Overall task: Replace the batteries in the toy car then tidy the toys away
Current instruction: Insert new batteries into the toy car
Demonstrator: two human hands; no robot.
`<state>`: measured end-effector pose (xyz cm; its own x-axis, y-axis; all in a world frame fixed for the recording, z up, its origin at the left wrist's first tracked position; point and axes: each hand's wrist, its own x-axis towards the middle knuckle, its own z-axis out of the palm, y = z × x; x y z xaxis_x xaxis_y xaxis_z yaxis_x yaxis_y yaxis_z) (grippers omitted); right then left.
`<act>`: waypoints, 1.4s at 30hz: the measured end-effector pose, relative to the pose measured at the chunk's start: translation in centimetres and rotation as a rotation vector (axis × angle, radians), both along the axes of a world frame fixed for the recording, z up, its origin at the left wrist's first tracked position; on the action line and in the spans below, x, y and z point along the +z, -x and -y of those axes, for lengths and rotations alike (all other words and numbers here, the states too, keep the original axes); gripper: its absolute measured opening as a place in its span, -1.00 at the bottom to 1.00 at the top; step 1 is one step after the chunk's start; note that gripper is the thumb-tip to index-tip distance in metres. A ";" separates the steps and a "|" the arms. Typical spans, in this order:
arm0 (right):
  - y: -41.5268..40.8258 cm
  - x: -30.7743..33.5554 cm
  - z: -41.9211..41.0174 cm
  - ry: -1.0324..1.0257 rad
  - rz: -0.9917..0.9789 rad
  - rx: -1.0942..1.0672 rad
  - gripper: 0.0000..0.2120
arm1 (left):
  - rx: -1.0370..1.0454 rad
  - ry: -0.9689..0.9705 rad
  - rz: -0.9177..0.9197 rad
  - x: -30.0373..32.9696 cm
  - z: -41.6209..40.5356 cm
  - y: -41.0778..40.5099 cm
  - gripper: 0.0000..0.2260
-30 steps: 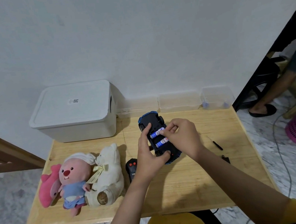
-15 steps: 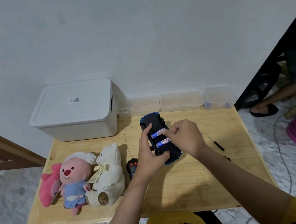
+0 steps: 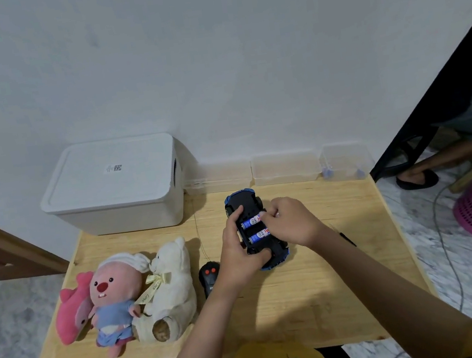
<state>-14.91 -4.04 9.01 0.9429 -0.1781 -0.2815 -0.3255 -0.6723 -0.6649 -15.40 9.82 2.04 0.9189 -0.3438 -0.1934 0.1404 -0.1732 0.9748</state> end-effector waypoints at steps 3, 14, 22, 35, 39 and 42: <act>-0.3 0.7 0.0 -0.042 -0.070 0.036 -0.88 | 0.013 -0.007 -0.005 0.0 -0.2 -0.3 -0.19; -1.7 -0.2 0.4 -0.195 0.056 0.004 -0.68 | 0.009 -0.005 0.016 -0.1 0.3 -2.4 -0.19; -3.0 -0.9 0.9 -0.185 0.203 -0.128 -0.76 | 0.032 -0.002 0.068 -0.1 1.2 -4.3 -0.15; -3.7 -2.0 1.3 -0.112 0.279 -0.087 -0.69 | 0.045 -0.015 0.119 -0.7 1.7 -5.1 -0.04; -3.7 -1.9 1.1 -0.107 0.420 -0.021 -0.69 | 0.043 -0.017 0.110 -0.6 1.7 -5.0 -0.05; -3.8 -1.7 1.0 -0.099 0.515 0.056 -0.75 | 0.038 -0.011 0.112 -0.5 1.8 -5.0 -0.06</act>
<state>-11.14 -5.07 7.28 0.9708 -0.1193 0.2083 0.0951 -0.6054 -0.7902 -10.39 8.02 1.51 0.9473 -0.3068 -0.0921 0.0370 -0.1810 0.9828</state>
